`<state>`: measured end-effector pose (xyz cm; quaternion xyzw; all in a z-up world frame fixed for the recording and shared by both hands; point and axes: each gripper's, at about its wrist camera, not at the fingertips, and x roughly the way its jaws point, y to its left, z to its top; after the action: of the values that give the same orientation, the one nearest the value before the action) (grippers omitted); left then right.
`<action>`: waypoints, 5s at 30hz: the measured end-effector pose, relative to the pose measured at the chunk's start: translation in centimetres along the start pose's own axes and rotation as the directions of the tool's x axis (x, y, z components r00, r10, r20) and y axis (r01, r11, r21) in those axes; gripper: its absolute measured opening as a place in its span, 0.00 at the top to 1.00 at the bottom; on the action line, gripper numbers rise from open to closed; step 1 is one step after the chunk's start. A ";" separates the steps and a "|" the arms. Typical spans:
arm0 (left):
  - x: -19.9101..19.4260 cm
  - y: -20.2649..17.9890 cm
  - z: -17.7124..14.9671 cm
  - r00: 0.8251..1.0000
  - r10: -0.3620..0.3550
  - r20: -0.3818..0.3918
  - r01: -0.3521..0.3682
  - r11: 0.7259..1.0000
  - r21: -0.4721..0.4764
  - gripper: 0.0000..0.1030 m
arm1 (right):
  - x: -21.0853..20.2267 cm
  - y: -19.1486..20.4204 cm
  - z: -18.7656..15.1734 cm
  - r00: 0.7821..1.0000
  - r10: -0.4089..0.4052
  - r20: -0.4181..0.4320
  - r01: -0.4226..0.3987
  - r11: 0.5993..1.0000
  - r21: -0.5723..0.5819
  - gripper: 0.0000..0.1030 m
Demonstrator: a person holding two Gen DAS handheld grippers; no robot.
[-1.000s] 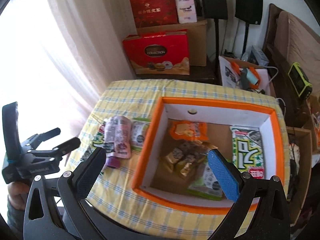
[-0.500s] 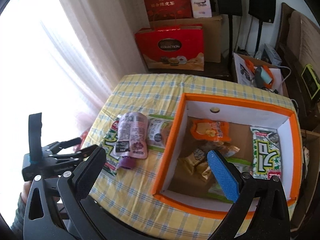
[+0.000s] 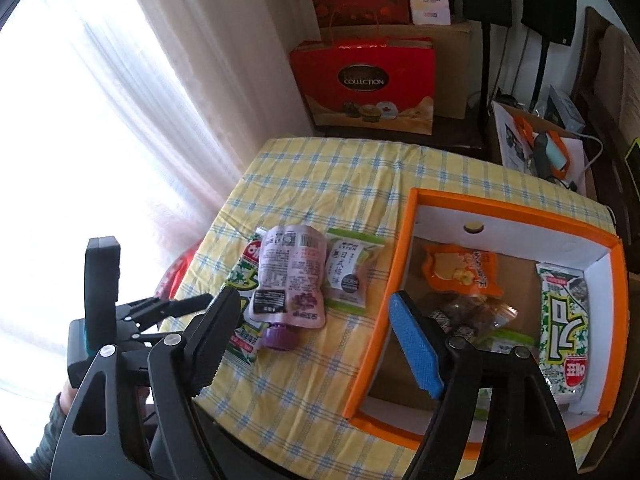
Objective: Organize objects
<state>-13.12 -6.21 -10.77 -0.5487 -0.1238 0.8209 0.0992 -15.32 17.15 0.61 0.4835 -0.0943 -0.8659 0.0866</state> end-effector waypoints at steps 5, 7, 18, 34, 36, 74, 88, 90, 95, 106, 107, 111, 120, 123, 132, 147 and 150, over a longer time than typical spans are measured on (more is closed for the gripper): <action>-0.2 -0.5 0.1 1.000 0.000 0.012 0.000 1.000 0.010 0.76 | 0.7 0.6 0.1 1.000 -0.003 -0.015 0.003 1.000 -0.009 0.23; -0.5 -0.4 0.2 1.000 -0.003 0.021 0.003 1.000 0.003 0.81 | 0.9 1.0 0.2 1.000 -0.003 -0.021 0.003 1.000 -0.019 0.23; -1.4 0.4 0.3 1.000 -0.016 0.021 0.017 1.000 -0.024 0.85 | 3.2 3.5 -0.3 0.996 -0.002 -0.085 -0.004 0.997 -0.078 0.31; -4.6 3.4 1.4 0.992 0.049 0.113 -0.036 0.993 -0.113 0.79 | 8.1 5.8 -2.9 0.983 -0.017 -0.182 -0.008 0.991 -0.135 0.42; -4.6 3.0 1.3 0.992 0.048 0.120 -0.035 0.993 -0.112 0.74 | 8.7 6.2 -3.1 0.980 -0.042 -0.193 0.011 0.987 -0.157 0.42; -2.8 0.7 1.6 0.993 -0.106 0.060 0.114 0.981 -0.154 0.54 | 9.1 5.4 -2.8 0.985 -0.050 -0.168 0.024 0.988 -0.151 0.69; -2.3 0.7 3.2 0.966 -0.248 0.073 0.258 0.929 -0.265 0.53 | 6.4 4.6 -1.1 0.991 0.026 -0.132 -0.037 0.996 -0.086 0.69; -0.9 0.8 3.7 0.945 -0.322 0.054 0.323 0.893 -0.314 0.53 | 6.5 4.7 -1.3 0.990 0.027 -0.135 -0.039 0.996 -0.086 0.69; 1.5 0.5 4.6 0.932 -0.363 0.022 0.346 0.869 -0.353 0.53 | 6.6 4.6 -1.9 0.990 0.041 -0.137 -0.053 0.995 -0.081 0.69; 3.5 0.9 5.6 0.941 -0.336 0.047 0.326 0.858 -0.397 0.72 | 6.7 4.8 -2.6 0.990 0.033 -0.140 -0.048 0.993 -0.107 0.69; 3.6 0.9 5.6 0.940 -0.338 0.051 0.329 0.855 -0.401 0.73 | 6.7 4.9 -2.7 0.989 0.034 -0.141 -0.049 0.993 -0.107 0.69; 3.2 1.0 4.9 0.932 -0.354 0.082 0.355 0.841 -0.408 0.77 | 6.6 4.9 -2.9 0.989 0.041 -0.144 -0.057 0.993 -0.107 0.69; 1.5 0.4 4.7 0.902 -0.411 0.135 0.429 0.810 -0.400 0.85 | 3.8 6.4 -2.6 0.995 0.033 -0.099 -0.049 0.986 -0.161 0.69; 0.9 -0.3 4.8 0.896 -0.422 0.140 0.441 0.809 -0.388 0.86 | 2.9 7.0 -2.4 0.997 0.016 -0.081 -0.031 0.981 -0.192 0.70; -0.2 -1.1 4.7 0.889 -0.432 0.153 0.456 0.804 -0.381 0.87 | 1.8 7.0 -2.5 0.997 0.032 -0.072 -0.045 0.981 -0.187 0.74; -1.9 -3.3 5.3 0.862 -0.470 0.192 0.506 0.774 -0.381 0.87 | -0.4 5.2 -2.8 0.999 0.009 -0.036 -0.015 0.987 -0.162 0.74; -2.0 -4.7 5.7 0.855 -0.485 0.184 0.518 0.774 -0.365 0.87 | -1.2 4.2 -2.9 1.000 -0.002 -0.024 -0.001 0.989 -0.151 0.75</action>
<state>-17.51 -2.92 -5.51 -0.4712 -0.4352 0.7422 0.1944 -11.99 13.12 1.20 0.4859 -0.0272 -0.8647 0.1239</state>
